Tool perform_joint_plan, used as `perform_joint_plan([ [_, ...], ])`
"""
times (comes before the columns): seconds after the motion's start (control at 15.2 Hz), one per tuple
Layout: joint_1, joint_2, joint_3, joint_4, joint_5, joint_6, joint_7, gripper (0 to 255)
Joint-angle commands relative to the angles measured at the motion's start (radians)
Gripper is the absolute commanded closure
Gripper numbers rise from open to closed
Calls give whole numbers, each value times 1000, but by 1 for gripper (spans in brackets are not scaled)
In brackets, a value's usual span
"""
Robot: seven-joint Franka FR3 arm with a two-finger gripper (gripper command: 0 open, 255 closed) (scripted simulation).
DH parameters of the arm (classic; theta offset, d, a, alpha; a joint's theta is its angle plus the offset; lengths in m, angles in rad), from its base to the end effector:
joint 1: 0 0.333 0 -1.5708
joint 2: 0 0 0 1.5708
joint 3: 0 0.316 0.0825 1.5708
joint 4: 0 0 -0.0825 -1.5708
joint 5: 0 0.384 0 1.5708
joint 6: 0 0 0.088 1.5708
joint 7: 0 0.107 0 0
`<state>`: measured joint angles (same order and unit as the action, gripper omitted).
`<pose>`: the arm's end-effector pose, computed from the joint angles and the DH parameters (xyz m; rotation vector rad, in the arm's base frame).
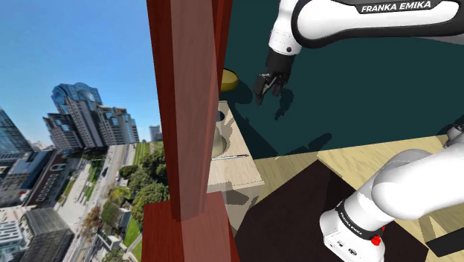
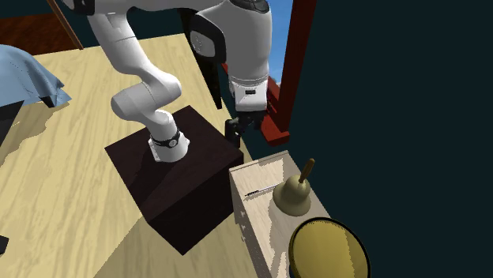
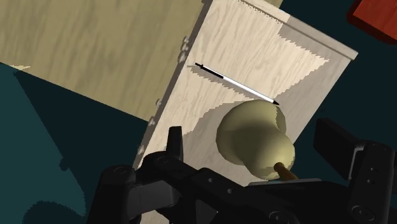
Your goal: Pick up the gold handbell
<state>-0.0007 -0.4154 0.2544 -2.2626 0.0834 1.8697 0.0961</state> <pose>0.4151 0.1245 0.5185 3.1168 0.1766 0.0237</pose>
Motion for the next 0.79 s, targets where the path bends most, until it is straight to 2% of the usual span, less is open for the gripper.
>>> perform_joint_plan([
  [0.0, 0, 82, 38, 60, -23, 20, 49, 0],
  [0.4, 7, 328, 127, 239, -137, 59, 195, 0],
  [0.73, 46, 551, 167, 432, -267, 43, 318, 0],
])
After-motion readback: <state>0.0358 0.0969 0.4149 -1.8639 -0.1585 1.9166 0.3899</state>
